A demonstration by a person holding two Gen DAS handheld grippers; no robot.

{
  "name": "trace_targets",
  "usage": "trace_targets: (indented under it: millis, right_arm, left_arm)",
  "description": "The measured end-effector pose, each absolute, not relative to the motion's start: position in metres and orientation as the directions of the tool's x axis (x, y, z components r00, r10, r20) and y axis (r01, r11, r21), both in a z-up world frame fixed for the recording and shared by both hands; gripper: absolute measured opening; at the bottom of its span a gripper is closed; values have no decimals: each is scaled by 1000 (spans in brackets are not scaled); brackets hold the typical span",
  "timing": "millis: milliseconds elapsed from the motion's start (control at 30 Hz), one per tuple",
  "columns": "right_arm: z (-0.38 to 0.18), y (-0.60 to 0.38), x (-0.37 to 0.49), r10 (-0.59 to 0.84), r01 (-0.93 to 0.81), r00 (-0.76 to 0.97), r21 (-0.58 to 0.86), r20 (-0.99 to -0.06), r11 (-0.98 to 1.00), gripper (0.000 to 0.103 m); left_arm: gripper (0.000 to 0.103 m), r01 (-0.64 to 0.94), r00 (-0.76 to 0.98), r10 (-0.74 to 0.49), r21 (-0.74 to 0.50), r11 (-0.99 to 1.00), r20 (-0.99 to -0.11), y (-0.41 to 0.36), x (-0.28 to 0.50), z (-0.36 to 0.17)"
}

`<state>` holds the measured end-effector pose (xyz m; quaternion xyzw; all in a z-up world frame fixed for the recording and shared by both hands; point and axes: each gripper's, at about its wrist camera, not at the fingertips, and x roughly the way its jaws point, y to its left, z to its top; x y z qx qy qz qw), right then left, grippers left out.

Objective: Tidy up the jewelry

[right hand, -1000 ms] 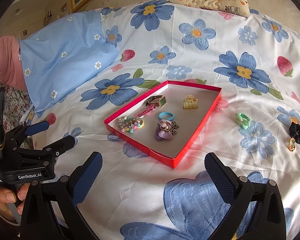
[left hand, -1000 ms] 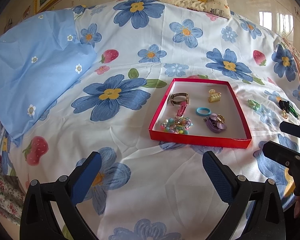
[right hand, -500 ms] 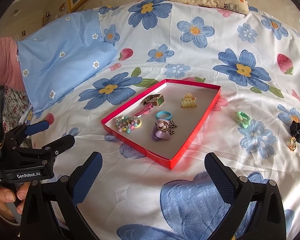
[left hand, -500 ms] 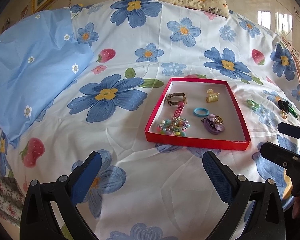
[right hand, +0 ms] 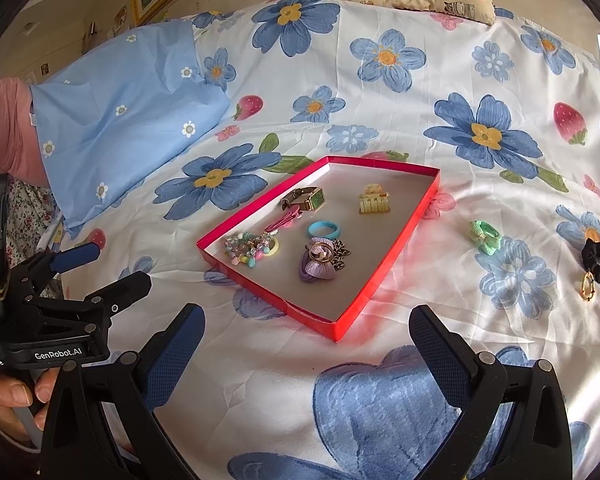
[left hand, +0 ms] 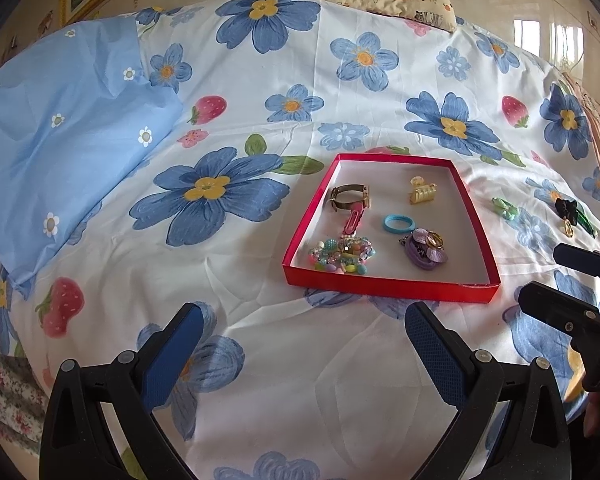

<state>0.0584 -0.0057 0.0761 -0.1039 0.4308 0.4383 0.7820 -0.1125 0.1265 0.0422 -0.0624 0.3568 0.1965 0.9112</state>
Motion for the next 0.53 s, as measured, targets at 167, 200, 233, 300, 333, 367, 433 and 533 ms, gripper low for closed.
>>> trace_targets:
  millis: [167,200,233,300,333,367,433,533]
  right_arm:
    - [77,-6,59,599,-775,245,217,-763,594,103]
    - [77,-6,60,598,-775,245,218,-763,594,103]
    - [77,-6,60,598,-774,245,218,-763,594,103]
    - [77,-6,60,598,-774,244,217,-764,594,103]
    - [77,-6,60,597,-774,245,217,-764,594,103]
    - [77,-5,61,597,-774,245,216,-764,595,103]
    - [77,-5,63,594,-773,245,216,-766,597,103]
    - [77,-4,65,592,-772,244,216,-768,598,103]
  left_arm:
    - [102,-402,668,313,26,915,-675,126,-111,42]
    - [102,-403,668,313,26,915,-675,126,-112,43]
    - [102,-403,669,313,25,915,-675,126,-112,43]
    - [102,-404,668,313,25,915,-675,126,-111,43]
    - [102,-404,668,313,25,914,-675,126,-111,43]
    - [102,-404,668,313,25,914,-675,126,-111,43]
    - [102,-404,668,312,23,914,-676,125,-110,44]
    - [102,-405,670,309,16,914,-675,126,-107,46]
